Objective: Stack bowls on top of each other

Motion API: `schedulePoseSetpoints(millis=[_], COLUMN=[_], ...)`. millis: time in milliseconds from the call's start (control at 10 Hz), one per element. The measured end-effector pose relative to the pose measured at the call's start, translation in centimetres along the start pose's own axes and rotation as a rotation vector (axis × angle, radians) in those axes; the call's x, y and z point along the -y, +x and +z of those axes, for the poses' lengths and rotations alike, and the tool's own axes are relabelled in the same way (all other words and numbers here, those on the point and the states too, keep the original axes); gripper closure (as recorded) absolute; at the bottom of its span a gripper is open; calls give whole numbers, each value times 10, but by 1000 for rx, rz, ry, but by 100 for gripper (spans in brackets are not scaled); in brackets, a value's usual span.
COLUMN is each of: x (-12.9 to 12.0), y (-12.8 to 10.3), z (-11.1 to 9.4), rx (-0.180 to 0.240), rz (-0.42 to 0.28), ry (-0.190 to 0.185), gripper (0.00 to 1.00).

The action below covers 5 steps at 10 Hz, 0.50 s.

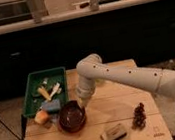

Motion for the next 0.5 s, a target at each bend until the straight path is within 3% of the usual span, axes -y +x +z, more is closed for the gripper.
schedulePoseSetpoints(millis=[300,500], x=[2,3], y=[9,13], z=[6,9], rx=[29,33], rz=[-18,-21], ry=[10,16], gripper=[24,24])
